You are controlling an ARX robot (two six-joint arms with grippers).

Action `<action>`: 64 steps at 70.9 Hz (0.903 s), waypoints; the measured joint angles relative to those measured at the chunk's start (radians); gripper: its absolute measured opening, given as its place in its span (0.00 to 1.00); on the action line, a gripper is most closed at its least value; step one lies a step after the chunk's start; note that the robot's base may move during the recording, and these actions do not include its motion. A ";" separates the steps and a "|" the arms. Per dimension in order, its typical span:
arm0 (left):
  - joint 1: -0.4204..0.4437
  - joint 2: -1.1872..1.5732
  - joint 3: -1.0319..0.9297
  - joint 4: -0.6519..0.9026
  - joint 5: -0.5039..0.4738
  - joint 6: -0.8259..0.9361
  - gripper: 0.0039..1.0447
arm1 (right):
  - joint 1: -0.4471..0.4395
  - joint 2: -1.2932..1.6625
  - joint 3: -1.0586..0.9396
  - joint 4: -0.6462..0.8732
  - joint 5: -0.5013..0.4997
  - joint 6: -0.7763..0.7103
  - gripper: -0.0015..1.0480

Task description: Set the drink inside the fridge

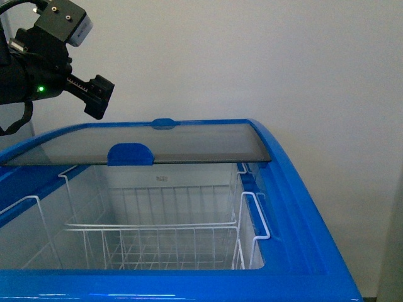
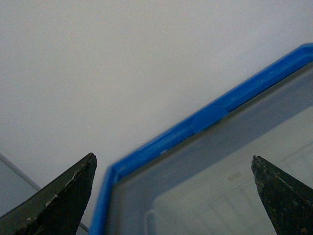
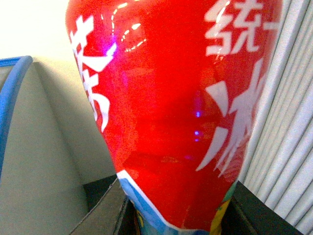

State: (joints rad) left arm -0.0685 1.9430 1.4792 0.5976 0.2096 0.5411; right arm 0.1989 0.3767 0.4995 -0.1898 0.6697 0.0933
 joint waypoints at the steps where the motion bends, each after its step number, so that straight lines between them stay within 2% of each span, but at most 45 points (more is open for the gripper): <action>1: 0.000 -0.004 -0.004 -0.007 0.000 -0.019 0.92 | 0.000 0.000 0.000 0.000 0.000 0.000 0.34; 6: -0.004 -0.071 -0.069 -0.082 0.021 -0.204 0.92 | 0.000 0.000 0.000 0.000 0.001 0.000 0.34; 11: -0.005 -0.147 -0.130 -0.146 0.053 -0.319 0.92 | 0.000 0.000 0.000 0.000 0.002 0.000 0.34; 19: 0.003 -0.346 -0.275 -0.228 0.144 -0.539 0.92 | 0.000 0.000 0.000 0.000 0.001 0.000 0.34; 34: 0.099 -0.711 -0.576 -0.233 0.259 -0.740 0.92 | 0.000 0.000 0.000 0.000 0.001 0.000 0.34; 39: 0.092 -0.833 -0.698 -0.244 0.042 -0.702 0.83 | 0.000 0.000 0.000 0.000 0.001 0.000 0.34; 41: 0.085 -0.919 -0.793 -0.245 -0.078 -0.654 0.76 | 0.000 0.000 0.000 0.000 0.001 0.000 0.34; 43: 0.079 -1.013 -0.891 -0.259 -0.154 -0.622 0.69 | 0.000 0.000 0.000 0.000 -0.001 0.000 0.34; 45: 0.075 -1.114 -0.987 -0.281 -0.190 -0.601 0.62 | -0.016 0.006 0.010 -0.034 -0.056 -0.019 0.34; 50: 0.071 -1.284 -1.145 -0.279 -0.204 -0.572 0.45 | -0.102 0.019 0.068 -0.206 -0.354 -0.164 0.34; 54: 0.071 -1.329 -1.198 -0.267 -0.208 -0.562 0.32 | -0.149 0.063 0.069 -0.187 -0.551 -0.280 0.34; 58: 0.071 -1.346 -1.226 -0.263 -0.207 -0.559 0.23 | -0.173 0.122 0.081 -0.134 -0.647 -0.354 0.34; 64: 0.069 -1.395 -1.283 -0.259 -0.210 -0.556 0.03 | -0.182 0.315 0.165 -0.003 -0.738 -0.525 0.34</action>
State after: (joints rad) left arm 0.0010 0.5476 0.1963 0.3389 -0.0006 -0.0147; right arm 0.0166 0.6918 0.6647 -0.1932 -0.0685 -0.4320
